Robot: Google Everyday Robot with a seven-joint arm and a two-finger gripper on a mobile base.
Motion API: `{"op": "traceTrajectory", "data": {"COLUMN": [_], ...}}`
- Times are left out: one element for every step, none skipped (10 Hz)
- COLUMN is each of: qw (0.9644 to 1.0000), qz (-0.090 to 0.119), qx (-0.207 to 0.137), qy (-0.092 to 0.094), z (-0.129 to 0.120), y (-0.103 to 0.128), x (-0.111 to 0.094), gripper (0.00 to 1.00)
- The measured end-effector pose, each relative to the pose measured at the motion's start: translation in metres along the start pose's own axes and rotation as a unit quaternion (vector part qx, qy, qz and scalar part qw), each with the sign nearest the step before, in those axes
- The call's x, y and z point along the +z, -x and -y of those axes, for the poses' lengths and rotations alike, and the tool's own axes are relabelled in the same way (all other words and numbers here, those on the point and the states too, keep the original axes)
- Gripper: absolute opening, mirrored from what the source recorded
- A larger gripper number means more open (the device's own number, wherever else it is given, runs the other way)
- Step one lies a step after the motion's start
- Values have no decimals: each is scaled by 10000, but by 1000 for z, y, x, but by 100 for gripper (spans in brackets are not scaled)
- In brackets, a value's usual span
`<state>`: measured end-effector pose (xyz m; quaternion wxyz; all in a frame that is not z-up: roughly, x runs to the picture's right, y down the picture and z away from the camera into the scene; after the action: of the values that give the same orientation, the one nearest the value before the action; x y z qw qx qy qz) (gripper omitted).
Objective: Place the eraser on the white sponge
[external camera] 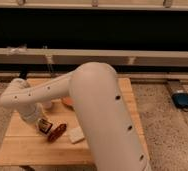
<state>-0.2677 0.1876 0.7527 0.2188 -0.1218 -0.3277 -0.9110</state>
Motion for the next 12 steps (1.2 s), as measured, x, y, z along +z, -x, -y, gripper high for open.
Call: {"op": "traceTrajectory", "data": {"qw": [10000, 9998, 9994, 9989, 9979, 9964, 9941, 9915, 9880, 9858, 9839, 9823], "qz": [9, 17, 77, 115, 178, 270, 359, 453, 554, 616, 664, 709], "qx": [93, 197, 337, 458, 614, 804, 1013, 1210, 1426, 1544, 1631, 1698], "qy": [12, 7, 9, -8, -34, -66, -110, -152, -196, -247, -300, -337], "z": [-1, 0, -1, -1, -2, -3, -5, -8, -14, -17, -21, -23], "y": [17, 33, 56, 72, 90, 112, 131, 147, 162, 169, 171, 171], "x": [-4, -7, -9, -10, -9, -7, -4, 1, 8, 14, 19, 23], "gripper": [0, 0, 0, 0, 0, 0, 0, 0, 0, 0, 0, 0]}}
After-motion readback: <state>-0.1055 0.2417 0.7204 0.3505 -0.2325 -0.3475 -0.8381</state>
